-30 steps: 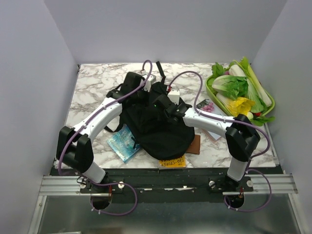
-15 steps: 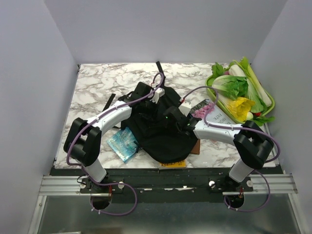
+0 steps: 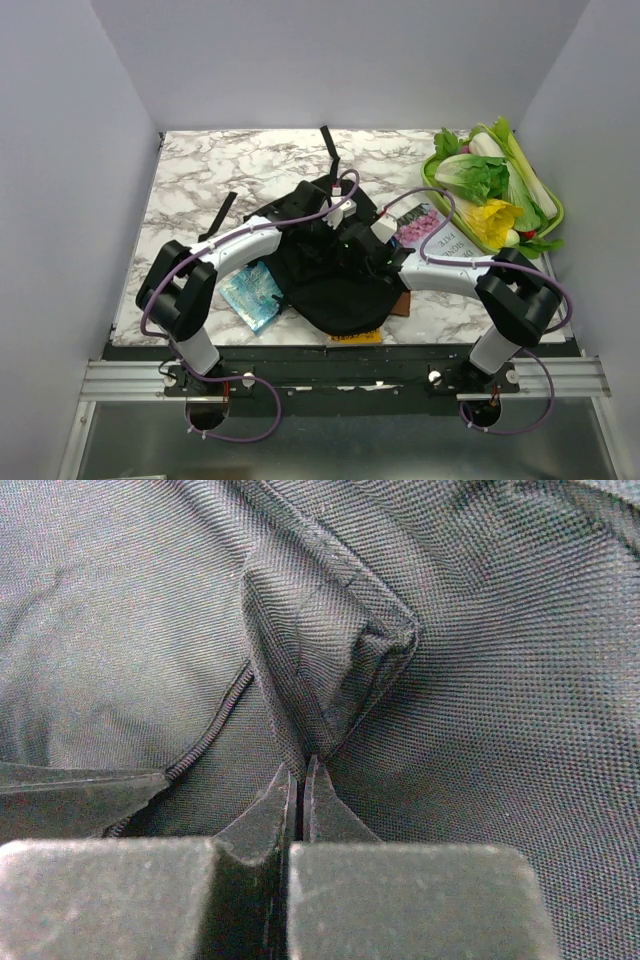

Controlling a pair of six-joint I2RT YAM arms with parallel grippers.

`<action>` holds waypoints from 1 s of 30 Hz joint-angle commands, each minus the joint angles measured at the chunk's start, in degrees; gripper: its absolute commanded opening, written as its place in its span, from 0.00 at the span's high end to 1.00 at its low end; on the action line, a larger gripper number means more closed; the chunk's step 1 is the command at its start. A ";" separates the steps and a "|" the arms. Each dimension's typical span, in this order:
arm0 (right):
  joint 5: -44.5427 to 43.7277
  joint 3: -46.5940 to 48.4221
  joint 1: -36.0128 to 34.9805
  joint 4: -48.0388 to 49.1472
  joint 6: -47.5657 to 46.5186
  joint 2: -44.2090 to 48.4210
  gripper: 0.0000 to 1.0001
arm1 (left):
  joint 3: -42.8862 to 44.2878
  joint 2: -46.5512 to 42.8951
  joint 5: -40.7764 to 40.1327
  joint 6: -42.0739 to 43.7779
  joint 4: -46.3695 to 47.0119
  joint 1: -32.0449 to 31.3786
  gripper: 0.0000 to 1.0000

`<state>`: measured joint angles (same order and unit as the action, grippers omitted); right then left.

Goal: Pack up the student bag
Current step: Pick up the personal item from the center of the board.

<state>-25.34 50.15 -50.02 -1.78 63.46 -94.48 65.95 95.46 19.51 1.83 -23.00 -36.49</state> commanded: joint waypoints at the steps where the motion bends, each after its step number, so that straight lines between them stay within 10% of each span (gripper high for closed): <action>1: 2.05 -3.13 -0.17 -1.65 2.28 -0.71 0.99 | -2.14 0.61 -6.31 4.67 2.43 -0.86 0.47; 14: 6.44 -6.29 0.89 4.15 3.34 -0.45 0.99 | -9.17 -7.31 -23.37 17.06 5.51 -1.04 0.49; 30: 7.50 -6.12 0.98 4.77 2.54 -0.36 0.99 | -5.92 -6.87 -15.38 13.29 2.70 -1.30 0.48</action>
<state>-20.58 45.56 -48.73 6.63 66.17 -94.02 59.02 89.23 2.57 15.81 -19.92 -37.74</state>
